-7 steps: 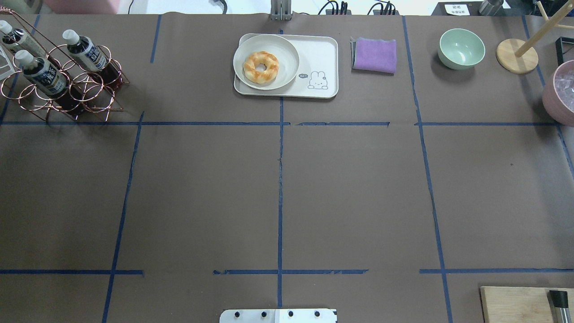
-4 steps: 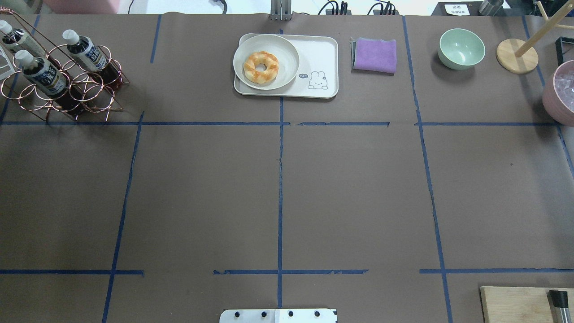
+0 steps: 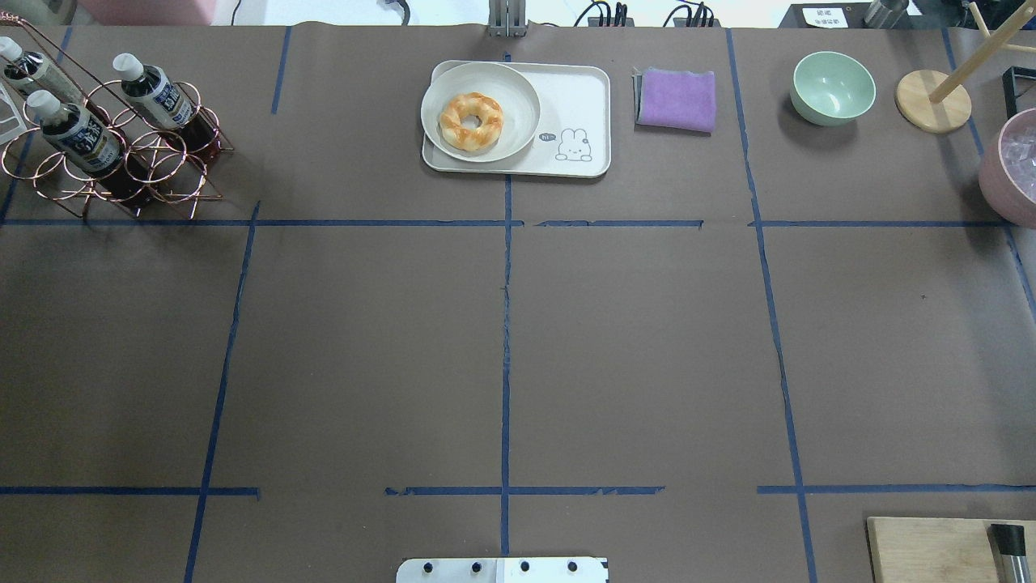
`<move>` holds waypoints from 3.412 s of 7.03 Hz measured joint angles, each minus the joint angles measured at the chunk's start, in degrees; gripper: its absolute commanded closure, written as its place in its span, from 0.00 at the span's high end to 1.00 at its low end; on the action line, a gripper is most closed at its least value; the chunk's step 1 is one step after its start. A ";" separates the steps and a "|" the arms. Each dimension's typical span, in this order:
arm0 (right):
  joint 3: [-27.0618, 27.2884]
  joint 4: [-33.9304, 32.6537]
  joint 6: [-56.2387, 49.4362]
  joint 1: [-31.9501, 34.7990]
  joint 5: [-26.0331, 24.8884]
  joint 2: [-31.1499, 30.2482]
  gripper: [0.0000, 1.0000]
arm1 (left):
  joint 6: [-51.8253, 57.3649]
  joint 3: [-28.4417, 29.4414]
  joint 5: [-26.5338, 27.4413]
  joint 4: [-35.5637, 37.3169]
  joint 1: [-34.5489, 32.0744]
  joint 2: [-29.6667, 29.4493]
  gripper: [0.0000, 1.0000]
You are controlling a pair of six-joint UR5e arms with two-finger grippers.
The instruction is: Place tea on tray
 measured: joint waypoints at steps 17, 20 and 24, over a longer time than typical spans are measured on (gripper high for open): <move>1.77 3.59 1.11 -0.03 0.16 0.56 1.00 | -48.07 -7.63 14.54 -46.82 16.28 -0.02 1.00; 1.79 4.37 1.14 -0.03 0.25 0.20 1.00 | -53.01 -7.73 30.09 -51.70 23.90 -0.20 1.00; 2.01 4.40 1.14 -0.03 0.35 0.20 1.00 | -55.79 -6.11 49.91 -57.49 34.87 -1.32 1.00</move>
